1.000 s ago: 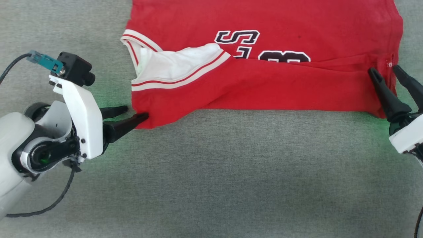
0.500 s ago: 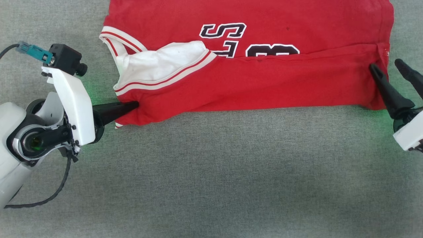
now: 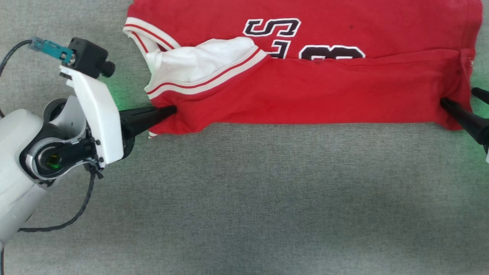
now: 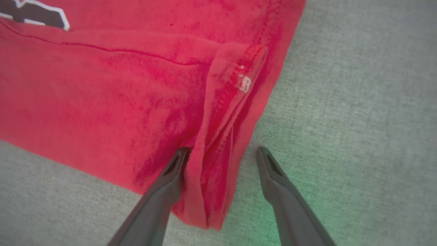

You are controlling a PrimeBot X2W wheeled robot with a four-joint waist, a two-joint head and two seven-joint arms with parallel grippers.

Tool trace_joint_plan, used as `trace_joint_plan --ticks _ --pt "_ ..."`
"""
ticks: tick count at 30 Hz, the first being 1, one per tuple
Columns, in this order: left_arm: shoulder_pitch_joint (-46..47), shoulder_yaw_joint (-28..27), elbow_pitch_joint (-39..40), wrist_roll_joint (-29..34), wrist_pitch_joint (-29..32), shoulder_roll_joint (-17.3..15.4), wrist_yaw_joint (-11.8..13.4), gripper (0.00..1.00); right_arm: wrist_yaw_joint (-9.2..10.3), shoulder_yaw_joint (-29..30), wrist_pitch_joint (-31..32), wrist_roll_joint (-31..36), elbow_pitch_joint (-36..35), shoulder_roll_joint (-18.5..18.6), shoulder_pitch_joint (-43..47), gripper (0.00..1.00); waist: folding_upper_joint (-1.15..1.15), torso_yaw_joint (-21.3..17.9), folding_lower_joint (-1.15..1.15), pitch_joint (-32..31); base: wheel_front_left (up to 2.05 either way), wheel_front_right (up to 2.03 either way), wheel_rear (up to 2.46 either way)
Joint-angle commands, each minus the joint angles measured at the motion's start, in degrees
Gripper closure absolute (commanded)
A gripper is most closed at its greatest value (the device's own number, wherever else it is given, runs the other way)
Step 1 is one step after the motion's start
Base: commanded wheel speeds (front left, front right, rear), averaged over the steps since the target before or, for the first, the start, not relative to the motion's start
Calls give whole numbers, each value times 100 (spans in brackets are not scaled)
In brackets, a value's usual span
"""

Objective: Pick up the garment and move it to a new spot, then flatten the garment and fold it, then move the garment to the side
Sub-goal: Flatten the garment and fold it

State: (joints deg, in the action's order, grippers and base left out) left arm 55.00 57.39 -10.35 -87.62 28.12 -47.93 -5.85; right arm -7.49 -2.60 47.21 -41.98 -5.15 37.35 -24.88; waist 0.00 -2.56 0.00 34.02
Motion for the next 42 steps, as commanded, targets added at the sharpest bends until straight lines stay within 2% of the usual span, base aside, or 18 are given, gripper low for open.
trace_joint_plan --ticks 1,4,5,7,8,12,17,22,28,34,39,40,41,42 --pt "-209 289 -88 151 18 369 30 100 0 -72 161 -20 101 -44 -55 0 0 58 0 53 0 0 0" --pt "-198 298 -102 171 -30 437 16 100 0 -220 423 153 251 -18 -56 0 0 103 0 82 0 0 0" --pt "-205 309 -105 177 -36 453 3 100 1 -288 506 194 296 -24 -30 7 0 117 0 81 0 0 0" --pt "-211 323 -118 210 -59 484 -8 100 -2 -454 532 163 248 -14 8 87 0 142 0 70 0 0 0" --pt "-212 320 -116 224 -76 487 -22 100 -2 -449 499 127 263 -35 21 100 0 147 0 60 0 0 0" --pt "-314 211 -42 239 -344 434 -82 100 1 -299 207 158 298 -76 25 100 0 123 0 -47 0 0 0" --pt "-626 185 173 239 -613 214 -118 100 2 -201 -62 178 293 -29 130 100 0 127 0 -204 0 0 0" --pt "-1007 77 656 180 -1060 -106 -153 100 1 -174 -245 64 209 86 350 100 0 187 0 -452 0 0 0" --pt "-1660 143 1409 140 -1436 -591 -155 100 1 -11 -158 -166 -68 355 1030 100 0 312 0 -743 0 0 0" --pt "-2141 279 2061 104 -1576 -936 2 100 1 234 -61 -364 -277 552 1640 100 0 356 0 -825 0 0 0" --pt "-2261 233 2223 155 -1812 -927 168 98 1 471 -146 -357 -362 473 1893 100 0 369 0 -814 0 0 0" --pt "-2245 208 2199 165 -1864 -900 189 87 1 493 -170 -334 -383 447 1911 95 0 369 0 -808 0 0 0" --pt "-2231 199 2162 167 -1887 -875 210 84 1 531 -228 -292 -396 412 1903 68 0 363 0 -804 0 0 0" --pt "-2209 200 2125 205 -1892 -868 223 72 1 558 -261 -262 -394 371 1891 53 0 356 0 -803 0 0 0"
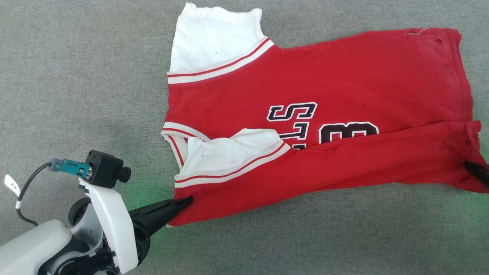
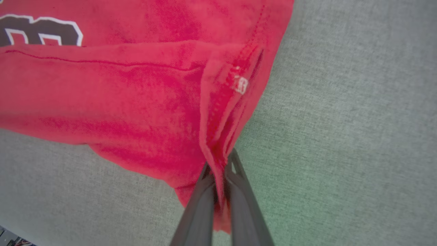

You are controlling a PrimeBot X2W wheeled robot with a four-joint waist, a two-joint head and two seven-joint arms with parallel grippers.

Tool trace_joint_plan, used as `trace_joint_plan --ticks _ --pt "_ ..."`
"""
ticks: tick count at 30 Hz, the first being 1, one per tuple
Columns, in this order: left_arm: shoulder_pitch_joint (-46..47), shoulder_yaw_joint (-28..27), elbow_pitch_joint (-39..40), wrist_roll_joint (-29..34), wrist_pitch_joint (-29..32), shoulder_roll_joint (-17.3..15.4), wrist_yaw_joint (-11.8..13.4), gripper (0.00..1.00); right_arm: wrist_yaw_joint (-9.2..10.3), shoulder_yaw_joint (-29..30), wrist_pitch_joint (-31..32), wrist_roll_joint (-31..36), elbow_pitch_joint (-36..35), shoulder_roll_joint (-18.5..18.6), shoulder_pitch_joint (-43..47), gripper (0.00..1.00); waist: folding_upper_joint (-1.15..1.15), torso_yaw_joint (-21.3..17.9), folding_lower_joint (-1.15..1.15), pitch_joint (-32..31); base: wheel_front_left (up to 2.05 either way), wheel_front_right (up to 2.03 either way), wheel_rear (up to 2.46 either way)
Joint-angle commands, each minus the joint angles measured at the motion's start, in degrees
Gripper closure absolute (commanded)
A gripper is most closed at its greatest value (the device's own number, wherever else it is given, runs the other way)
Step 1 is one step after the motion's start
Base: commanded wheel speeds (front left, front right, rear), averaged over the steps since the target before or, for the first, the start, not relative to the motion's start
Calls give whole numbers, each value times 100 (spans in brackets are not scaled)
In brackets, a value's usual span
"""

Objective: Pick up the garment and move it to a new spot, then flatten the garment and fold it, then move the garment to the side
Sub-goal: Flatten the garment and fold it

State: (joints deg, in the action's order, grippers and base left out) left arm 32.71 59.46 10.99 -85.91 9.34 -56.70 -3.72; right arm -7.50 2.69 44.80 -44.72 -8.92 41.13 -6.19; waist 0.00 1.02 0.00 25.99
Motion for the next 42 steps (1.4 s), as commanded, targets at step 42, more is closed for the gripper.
trace_joint_plan --ticks 42 --pt "3458 -732 -4406 951 1818 359 369 0 1 -1122 -5045 1287 107 -2274 -870 0 0 -2154 0 328 0 0 0"
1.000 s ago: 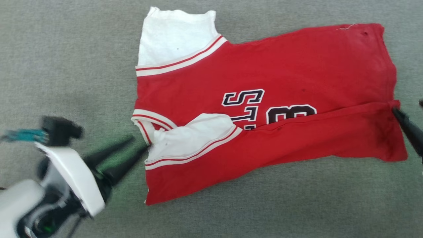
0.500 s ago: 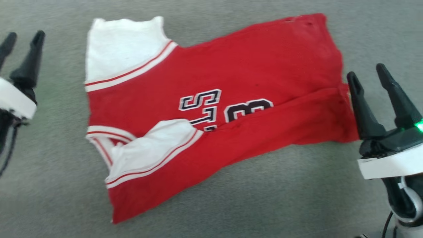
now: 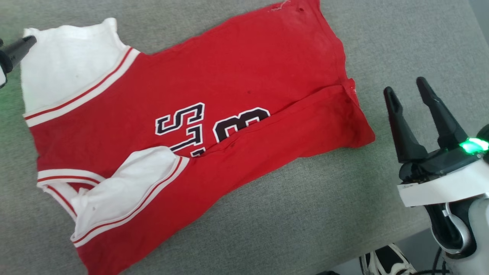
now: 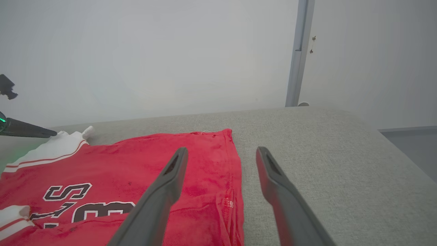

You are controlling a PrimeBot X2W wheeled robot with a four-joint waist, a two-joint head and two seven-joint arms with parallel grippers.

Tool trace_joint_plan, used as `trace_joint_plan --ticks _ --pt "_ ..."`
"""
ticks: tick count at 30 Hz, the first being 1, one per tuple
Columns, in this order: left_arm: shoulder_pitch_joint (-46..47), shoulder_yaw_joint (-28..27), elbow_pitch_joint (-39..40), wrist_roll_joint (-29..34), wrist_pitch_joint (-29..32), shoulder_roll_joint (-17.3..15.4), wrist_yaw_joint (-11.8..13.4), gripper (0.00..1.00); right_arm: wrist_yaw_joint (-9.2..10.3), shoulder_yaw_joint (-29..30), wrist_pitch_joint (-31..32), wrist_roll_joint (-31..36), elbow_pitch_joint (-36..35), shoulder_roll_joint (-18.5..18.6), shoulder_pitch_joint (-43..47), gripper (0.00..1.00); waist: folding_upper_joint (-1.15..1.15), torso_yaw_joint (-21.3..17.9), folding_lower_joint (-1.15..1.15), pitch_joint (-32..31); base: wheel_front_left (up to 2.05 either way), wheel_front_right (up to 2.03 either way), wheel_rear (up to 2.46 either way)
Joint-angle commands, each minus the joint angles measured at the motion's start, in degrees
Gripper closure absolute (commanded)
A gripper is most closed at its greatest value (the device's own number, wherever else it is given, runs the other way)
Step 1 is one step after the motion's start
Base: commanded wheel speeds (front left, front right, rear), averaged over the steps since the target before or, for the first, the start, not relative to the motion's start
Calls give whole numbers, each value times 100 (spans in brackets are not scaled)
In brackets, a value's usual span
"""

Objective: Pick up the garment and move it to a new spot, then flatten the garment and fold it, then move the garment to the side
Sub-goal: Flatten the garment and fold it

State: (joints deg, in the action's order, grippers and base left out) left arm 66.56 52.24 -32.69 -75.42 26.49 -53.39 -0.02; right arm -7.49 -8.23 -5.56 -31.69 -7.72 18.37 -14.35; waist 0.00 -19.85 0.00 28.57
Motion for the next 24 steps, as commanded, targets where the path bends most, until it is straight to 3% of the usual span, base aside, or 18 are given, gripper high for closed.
trace_joint_plan --ticks 1,4,7,8,9,10,11,17,24 --pt "139 24 -134 -199 424 57 19 0 0 -55 13 -38 -2 17 -48 0 0 -92 0 94 0 0 0" --pt "308 154 -286 -371 1296 73 -38 0 0 -101 44 -53 24 68 -72 0 0 -138 0 149 0 0 0" --pt "425 258 -308 -331 1653 84 -154 0 0 -94 75 -29 -33 104 -126 0 0 -144 0 206 0 0 0" --pt "465 312 -320 -290 1741 105 -196 11 0 -104 105 -21 -58 134 -150 0 0 -137 0 225 0 0 0" --pt "476 347 -324 -270 1796 140 -235 53 0 -107 140 -17 -69 164 -167 0 0 -123 0 244 0 0 0" --pt "489 352 -354 -302 1843 193 -246 66 0 -101 199 -18 -72 196 -182 0 0 -106 0 266 0 0 0" --pt "511 345 -373 -356 1895 256 -269 100 0 -87 277 -15 -70 227 -209 0 0 -83 0 290 0 0 0" --pt "696 369 -480 -241 1820 505 -388 100 0 -266 1143 -90 4 610 -926 0 0 71 0 409 0 0 0" --pt "1082 324 -606 -104 1656 863 -464 100 0 -615 2208 -398 769 1169 -2406 0 0 401 0 650 0 0 0"
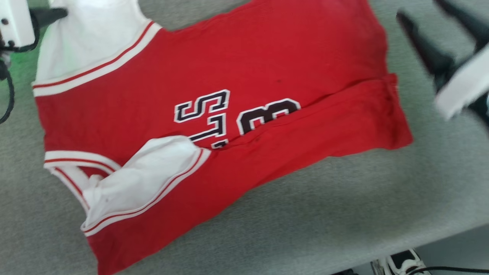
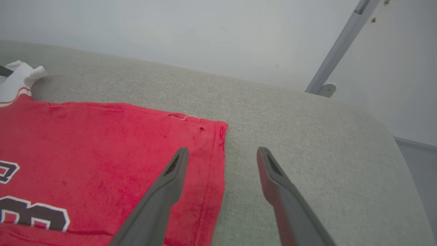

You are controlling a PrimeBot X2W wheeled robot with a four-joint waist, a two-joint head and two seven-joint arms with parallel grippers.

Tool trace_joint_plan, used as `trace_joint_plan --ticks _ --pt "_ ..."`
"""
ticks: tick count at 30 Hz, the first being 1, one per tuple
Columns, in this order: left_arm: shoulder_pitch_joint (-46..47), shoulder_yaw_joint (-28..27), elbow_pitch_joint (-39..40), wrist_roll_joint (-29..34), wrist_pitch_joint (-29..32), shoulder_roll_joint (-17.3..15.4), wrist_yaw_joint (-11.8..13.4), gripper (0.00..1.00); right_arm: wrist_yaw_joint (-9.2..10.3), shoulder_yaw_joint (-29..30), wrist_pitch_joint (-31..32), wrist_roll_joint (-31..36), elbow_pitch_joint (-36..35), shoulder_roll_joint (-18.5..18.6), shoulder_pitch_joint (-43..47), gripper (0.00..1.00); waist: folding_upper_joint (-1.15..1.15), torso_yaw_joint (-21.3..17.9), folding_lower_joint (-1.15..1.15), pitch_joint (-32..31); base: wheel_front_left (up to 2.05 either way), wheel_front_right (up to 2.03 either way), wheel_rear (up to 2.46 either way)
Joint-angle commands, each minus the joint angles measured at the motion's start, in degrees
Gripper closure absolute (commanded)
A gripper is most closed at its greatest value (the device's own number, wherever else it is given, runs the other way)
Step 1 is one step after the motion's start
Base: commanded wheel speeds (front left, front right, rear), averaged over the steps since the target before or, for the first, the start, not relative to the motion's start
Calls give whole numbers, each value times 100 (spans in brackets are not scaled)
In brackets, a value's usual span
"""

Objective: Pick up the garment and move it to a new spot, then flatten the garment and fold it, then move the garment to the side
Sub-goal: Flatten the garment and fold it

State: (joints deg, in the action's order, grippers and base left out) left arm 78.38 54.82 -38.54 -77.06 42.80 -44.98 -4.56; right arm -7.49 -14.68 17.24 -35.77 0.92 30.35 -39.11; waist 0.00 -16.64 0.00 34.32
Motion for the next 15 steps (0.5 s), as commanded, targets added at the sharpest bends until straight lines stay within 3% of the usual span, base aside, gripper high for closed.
trace_joint_plan --ticks 1,6,12,15 --pt "-49 73 -43 87 18 73 -29 100 0 -12 96 -20 117 14 -221 0 0 128 0 109 0 0 0" --pt "203 87 -110 162 -84 318 -126 100 1 -461 1184 -279 1153 97 -1470 0 0 379 0 256 0 0 0" --pt "418 101 -87 210 -161 575 -211 100 1 -1032 2696 -738 2084 184 -2374 0 0 619 0 474 0 0 0" --pt "526 140 -54 277 -164 609 -215 100 1 -1156 2924 -873 2261 150 -2613 0 0 685 0 621 0 0 0"
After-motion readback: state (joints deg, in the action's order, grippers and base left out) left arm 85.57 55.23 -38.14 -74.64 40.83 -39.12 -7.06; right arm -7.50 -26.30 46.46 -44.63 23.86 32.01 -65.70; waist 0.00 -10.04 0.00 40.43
